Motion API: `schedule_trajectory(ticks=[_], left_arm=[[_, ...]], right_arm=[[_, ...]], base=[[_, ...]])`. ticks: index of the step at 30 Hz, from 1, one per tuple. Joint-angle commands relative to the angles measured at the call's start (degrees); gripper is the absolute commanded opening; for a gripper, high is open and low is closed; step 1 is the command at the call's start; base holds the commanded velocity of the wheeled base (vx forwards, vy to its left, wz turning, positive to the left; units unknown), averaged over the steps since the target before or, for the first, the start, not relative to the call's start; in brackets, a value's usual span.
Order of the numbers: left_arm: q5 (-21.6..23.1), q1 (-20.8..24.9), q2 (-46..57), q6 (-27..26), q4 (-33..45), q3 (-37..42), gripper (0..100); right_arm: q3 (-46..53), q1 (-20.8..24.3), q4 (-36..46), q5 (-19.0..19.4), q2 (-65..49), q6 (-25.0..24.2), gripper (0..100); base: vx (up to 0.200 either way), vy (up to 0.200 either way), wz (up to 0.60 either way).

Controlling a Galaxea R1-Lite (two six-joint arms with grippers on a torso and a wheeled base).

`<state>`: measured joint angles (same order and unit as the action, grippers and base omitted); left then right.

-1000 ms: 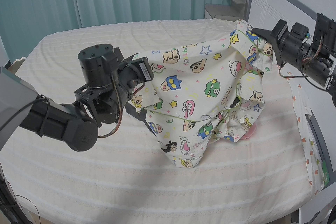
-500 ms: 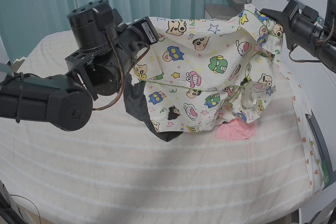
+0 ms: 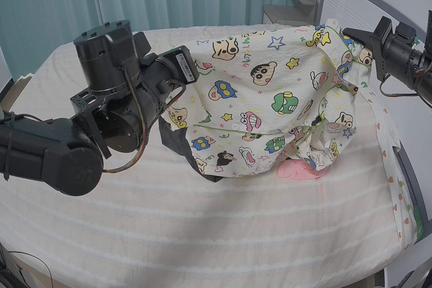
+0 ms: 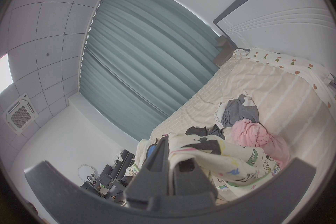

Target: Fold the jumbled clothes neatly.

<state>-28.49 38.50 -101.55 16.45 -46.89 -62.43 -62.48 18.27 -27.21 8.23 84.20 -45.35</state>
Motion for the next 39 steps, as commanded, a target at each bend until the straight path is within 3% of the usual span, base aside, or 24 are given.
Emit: schedule_trajectory(ticks=[1,5,14,23,39], left_arm=[[0.01,0.09,0.65,0.08,-0.05,1.34,0],[0.01,0.35,0.65,0.08,-0.05,2.40,0],[-3.85,2.20,1.26,-0.19,0.13,5.12,0],[-3.94,3.07,2.58,-2.73,-0.22,7.41,0],[-3.85,2.46,3.29,-2.65,0.13,7.50,0]], right_arm=[[0.87,-0.08,-0.04,0.21,-0.62,0.00,0],[1.57,0.10,0.40,0.30,-0.79,0.00,0],[3.59,0.62,2.25,2.23,-2.90,0.00,0],[3.68,0.97,4.18,2.41,-4.22,0.00,0],[4.47,4.05,4.27,2.41,-4.57,0.00,0]], base=[[-0.200,0.000,0.00],[-0.200,0.000,0.00],[0.000,0.000,0.00],[0.000,0.000,0.00],[0.000,0.200,0.00]])
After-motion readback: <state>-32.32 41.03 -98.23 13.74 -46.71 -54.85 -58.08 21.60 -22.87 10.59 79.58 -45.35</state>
